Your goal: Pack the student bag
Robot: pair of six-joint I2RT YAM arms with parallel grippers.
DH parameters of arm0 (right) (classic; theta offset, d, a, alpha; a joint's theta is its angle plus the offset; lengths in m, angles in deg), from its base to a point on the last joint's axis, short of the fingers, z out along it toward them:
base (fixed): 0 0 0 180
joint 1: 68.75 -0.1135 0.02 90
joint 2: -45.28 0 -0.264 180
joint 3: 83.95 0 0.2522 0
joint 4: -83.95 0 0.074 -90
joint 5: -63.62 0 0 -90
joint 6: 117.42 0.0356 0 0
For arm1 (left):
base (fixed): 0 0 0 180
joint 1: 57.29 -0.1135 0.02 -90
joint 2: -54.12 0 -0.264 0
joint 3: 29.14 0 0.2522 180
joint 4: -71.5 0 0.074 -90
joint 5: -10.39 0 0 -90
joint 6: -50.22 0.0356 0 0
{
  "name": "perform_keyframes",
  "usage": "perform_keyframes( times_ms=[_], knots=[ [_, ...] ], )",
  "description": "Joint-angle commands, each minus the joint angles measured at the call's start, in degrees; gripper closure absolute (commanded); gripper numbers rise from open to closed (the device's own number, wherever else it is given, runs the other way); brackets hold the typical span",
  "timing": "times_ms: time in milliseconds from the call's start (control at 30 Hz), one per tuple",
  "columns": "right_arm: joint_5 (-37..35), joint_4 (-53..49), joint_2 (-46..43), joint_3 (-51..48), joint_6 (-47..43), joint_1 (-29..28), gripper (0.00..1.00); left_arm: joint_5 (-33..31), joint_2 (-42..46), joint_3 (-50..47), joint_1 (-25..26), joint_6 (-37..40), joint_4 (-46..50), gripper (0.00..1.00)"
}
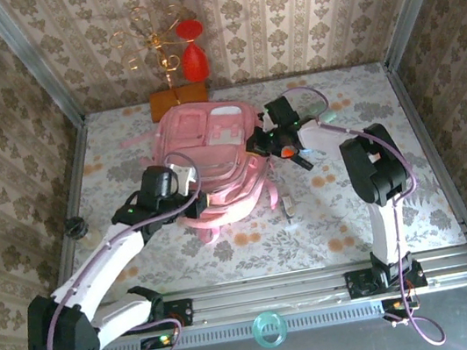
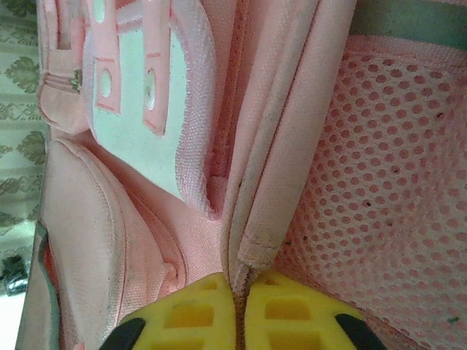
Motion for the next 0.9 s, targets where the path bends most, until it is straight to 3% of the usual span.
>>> perform_keyframes(
  times_ms=[0,267,433,600,867],
  knots=[
    [-5.6,1.2,0.1,1.9,-3.4,4.8,0.82,9.2,2.4,-0.5,0.3,-2.0,0.1,1.00],
    [-6.9,-1.3,-13.1,-6.2,-6.5,2.4,0.60,1.0,-0.9,0.1,0.8,-1.9,0.8,1.00],
    [-8.0,2.6,-19.2,-16.2,0.2,-4.1,0.50,1.3,-2.2,-0.5,2.1,-2.1,0.1,1.00],
    [-9.8,7.6,-19.8,-20.1,7.1,-9.6,0.47,0.9,-2.8,-1.6,2.9,-2.4,-1.2,1.00],
    [-12.2,10.7,-17.0,-21.2,11.7,-12.5,0.45,-0.8,-3.0,-1.9,4.0,-2.1,-1.5,1.00]
  ],
)
